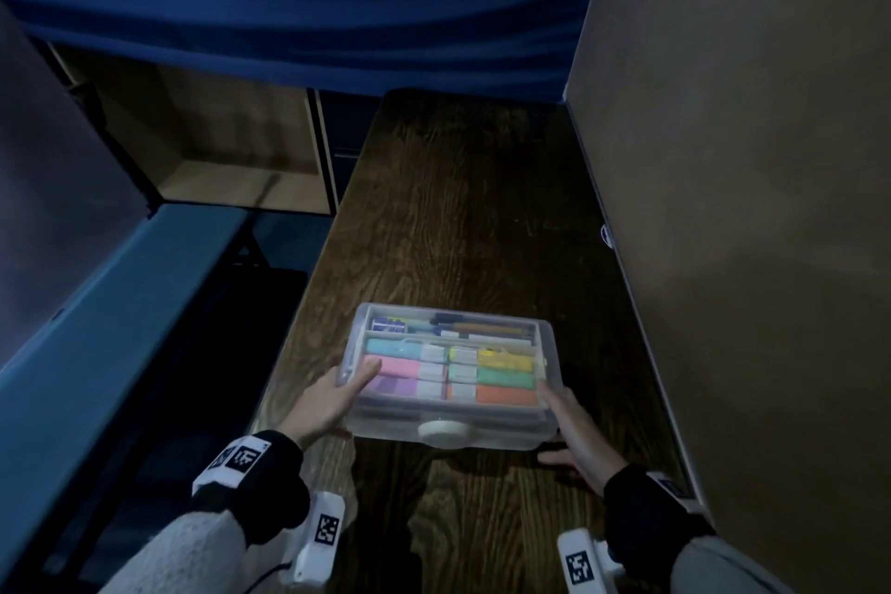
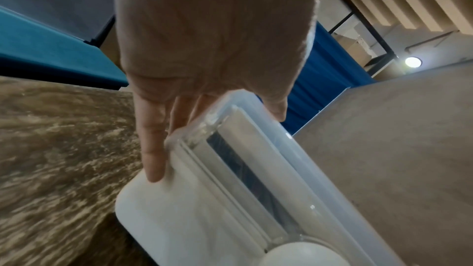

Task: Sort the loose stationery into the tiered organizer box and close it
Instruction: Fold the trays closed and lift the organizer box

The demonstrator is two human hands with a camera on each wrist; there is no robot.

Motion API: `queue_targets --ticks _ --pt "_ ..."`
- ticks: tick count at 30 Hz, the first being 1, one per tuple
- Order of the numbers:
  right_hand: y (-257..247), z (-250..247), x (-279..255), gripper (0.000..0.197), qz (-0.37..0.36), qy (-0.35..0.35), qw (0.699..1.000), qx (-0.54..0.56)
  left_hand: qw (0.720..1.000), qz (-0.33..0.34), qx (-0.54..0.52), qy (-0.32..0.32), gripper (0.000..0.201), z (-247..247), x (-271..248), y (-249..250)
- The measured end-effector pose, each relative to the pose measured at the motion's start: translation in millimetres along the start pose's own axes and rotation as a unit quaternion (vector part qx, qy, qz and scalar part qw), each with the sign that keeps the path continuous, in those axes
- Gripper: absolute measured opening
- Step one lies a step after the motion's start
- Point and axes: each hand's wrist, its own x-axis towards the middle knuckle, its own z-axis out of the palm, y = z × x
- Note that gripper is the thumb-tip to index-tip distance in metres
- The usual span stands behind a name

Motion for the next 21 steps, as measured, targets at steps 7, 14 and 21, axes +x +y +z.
queue_targets --ticks 7,14,21 --pt "-26 -1 34 0.054 -0.040 0.038 0.998 0.039 0.998 0.021 0.008 0.062 0.069 6 38 17" --pt "-58 4 65 0.058 -0.064 0.095 0.991 0.075 0.995 -0.003 -0.011 0.097 0.068 17 81 38" --pt "2 55 49 0.088 0.075 0.069 0.971 0.217 0.998 0.000 -0.016 0.057 0.072 10 89 37"
